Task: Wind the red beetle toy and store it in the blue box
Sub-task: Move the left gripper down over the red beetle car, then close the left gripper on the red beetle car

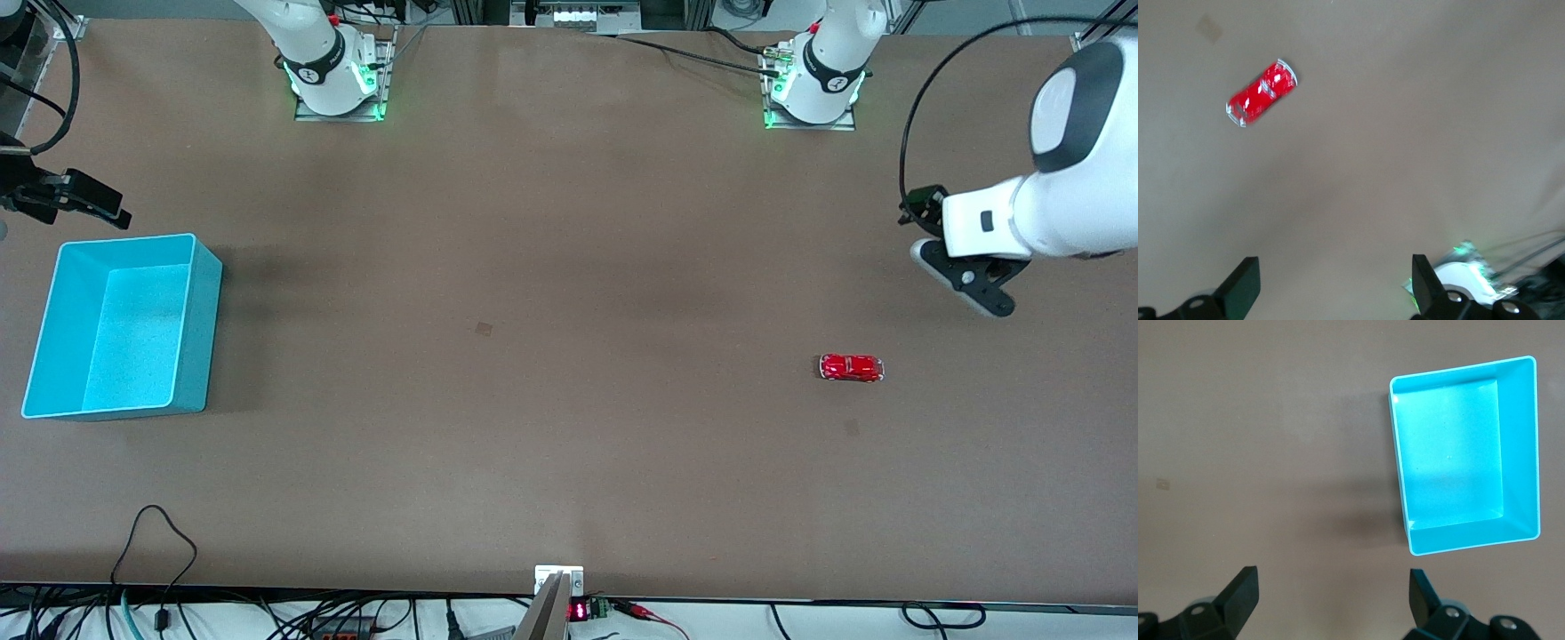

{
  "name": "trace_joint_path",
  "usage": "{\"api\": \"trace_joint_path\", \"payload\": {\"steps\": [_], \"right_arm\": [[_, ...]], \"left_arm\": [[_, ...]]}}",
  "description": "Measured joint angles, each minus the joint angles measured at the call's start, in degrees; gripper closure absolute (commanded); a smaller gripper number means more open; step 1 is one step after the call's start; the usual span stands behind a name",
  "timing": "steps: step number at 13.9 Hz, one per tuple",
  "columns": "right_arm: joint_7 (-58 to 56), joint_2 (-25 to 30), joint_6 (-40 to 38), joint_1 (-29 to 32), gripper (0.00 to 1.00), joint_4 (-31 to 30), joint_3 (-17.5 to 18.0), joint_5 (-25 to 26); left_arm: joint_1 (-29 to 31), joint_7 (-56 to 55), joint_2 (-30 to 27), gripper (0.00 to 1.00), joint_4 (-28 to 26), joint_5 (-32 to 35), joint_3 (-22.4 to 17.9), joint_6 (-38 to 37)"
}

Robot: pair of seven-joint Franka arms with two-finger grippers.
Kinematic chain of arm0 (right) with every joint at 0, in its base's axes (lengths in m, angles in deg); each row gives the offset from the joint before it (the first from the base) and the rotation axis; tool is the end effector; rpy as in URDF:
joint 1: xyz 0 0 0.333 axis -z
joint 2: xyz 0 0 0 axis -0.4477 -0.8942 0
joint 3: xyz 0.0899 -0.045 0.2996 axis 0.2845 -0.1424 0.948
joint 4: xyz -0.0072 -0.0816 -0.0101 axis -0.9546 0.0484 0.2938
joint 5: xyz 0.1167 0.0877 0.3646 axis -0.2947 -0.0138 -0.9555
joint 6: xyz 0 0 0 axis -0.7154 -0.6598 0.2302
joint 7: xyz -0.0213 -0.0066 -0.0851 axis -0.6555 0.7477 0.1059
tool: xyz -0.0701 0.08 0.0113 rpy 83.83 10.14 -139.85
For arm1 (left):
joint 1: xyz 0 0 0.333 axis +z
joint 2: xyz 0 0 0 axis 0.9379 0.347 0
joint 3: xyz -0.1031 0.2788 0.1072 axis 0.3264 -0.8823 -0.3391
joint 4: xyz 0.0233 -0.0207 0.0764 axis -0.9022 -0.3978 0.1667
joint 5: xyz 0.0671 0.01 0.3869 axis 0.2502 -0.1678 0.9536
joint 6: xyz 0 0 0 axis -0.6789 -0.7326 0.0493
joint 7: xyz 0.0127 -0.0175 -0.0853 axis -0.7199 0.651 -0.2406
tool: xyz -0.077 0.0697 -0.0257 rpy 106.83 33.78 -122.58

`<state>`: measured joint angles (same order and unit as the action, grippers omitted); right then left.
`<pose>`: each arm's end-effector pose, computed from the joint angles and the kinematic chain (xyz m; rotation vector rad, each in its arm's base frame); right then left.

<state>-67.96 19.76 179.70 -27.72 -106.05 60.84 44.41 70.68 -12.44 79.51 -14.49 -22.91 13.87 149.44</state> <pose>0.5488 -0.0534 0.5843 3.1375 -0.1061 -0.0407 0.5738 -0.0225 0.4597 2.8145 -1.0984 -0.4528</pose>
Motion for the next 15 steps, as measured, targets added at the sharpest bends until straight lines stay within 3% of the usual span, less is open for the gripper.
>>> {"api": "trace_joint_path", "payload": {"steps": [4, 9, 15], "right_arm": [[0.0, 0.0, 0.0, 0.0, 0.0, 0.0, 0.0, 0.0], [0.0, 0.0, 0.0, 0.0, 0.0, 0.0, 0.0, 0.0], [0.0, 0.0, 0.0, 0.0, 0.0, 0.0, 0.0, 0.0]], "left_arm": [[-0.1, 16.0, 2.3, 0.0, -8.8, 0.9, 0.1, 17.3], [-0.1, 36.2, 10.3, 0.0, -11.2, 1.1, 0.1, 34.1], [0.6, 39.6, 14.8, 0.0, -14.3, 5.7, 0.0, 45.1]]}}
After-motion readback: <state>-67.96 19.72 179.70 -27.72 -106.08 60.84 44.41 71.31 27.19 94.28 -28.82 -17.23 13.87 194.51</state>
